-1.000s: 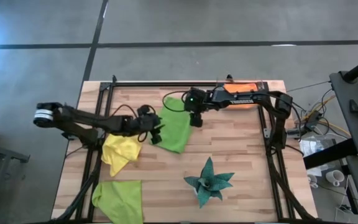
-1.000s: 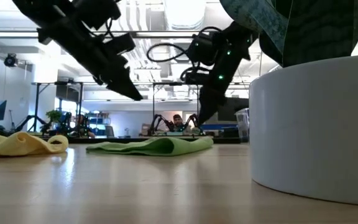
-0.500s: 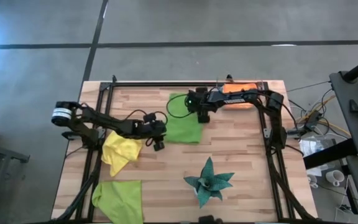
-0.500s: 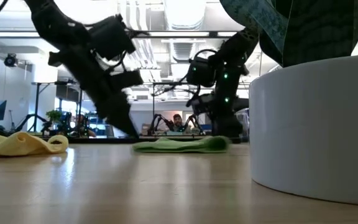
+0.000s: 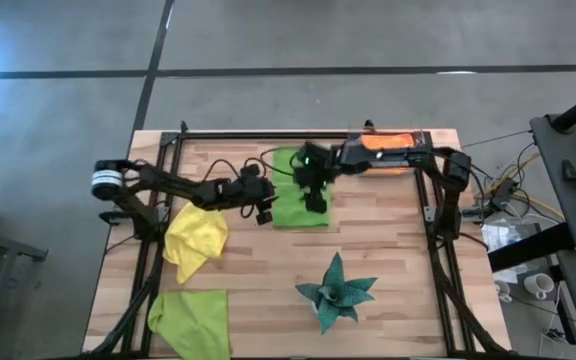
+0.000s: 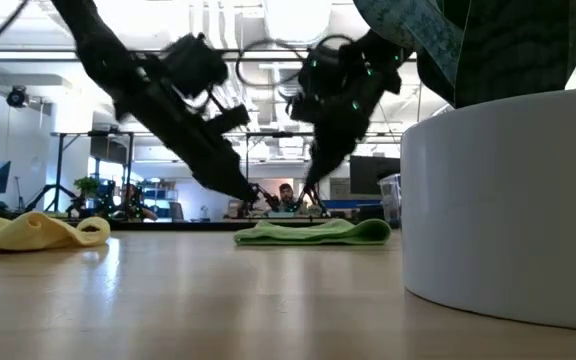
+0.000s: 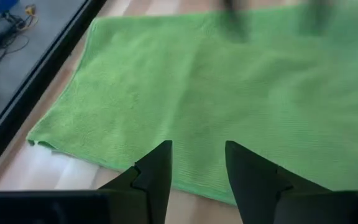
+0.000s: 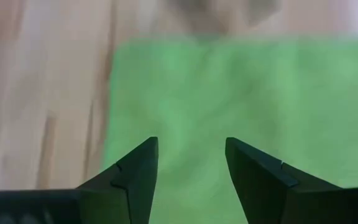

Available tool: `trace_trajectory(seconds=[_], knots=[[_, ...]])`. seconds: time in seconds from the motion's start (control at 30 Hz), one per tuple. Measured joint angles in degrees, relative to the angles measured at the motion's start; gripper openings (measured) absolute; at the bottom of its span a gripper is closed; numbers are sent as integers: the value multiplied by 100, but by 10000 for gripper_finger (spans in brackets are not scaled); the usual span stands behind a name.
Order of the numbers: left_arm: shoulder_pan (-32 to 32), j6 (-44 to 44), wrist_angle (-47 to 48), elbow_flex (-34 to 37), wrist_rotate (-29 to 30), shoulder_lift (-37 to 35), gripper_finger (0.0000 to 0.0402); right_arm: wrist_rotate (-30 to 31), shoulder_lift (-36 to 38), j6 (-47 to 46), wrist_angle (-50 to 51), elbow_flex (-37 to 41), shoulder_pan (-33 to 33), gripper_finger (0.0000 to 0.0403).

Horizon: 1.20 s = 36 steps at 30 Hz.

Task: Fold microfiber towels
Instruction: Fold the green microfiber cloth

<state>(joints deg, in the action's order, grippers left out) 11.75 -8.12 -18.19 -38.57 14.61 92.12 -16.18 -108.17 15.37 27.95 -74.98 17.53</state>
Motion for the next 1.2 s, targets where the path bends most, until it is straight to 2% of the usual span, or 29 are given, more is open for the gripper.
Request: trace_trajectory(seconds=[0.1, 0.2, 0.37, 0.53, 0.63, 0.83, 0.93, 1.03, 1.2], knots=[[208, -286, -494, -33, -280, 426, 128, 377, -15, -137, -138, 336, -248, 180], [229, -323, -516, -165, -760, 824, 122, 452, 3, -306, -180, 634, -461, 177], [18, -143, -329, -276, -802, 1163, 110, 808, -1, -489, -304, 1027, -722, 181], [-401, 440, 784, -230, -779, 652, 92, 897, 1, -489, -347, 1154, -934, 190], [-695, 475, 1205, -167, -670, 240, 85, 892, 1, -389, -283, 1046, -1135, 193], [-1053, 334, 1145, -193, -547, -583, 83, 1286, 351, 385, -436, 834, -1628, 194], [-1258, 330, 1159, -190, -524, -852, 84, 1307, 595, 441, -348, 919, -1751, 194], [-1559, 342, 1056, -195, -536, -864, 98, 1338, 861, 391, -169, 1106, -1741, 194], [-1991, 566, 758, -194, -548, -267, 150, 1344, 1014, 441, -166, 1638, -1728, 194]])
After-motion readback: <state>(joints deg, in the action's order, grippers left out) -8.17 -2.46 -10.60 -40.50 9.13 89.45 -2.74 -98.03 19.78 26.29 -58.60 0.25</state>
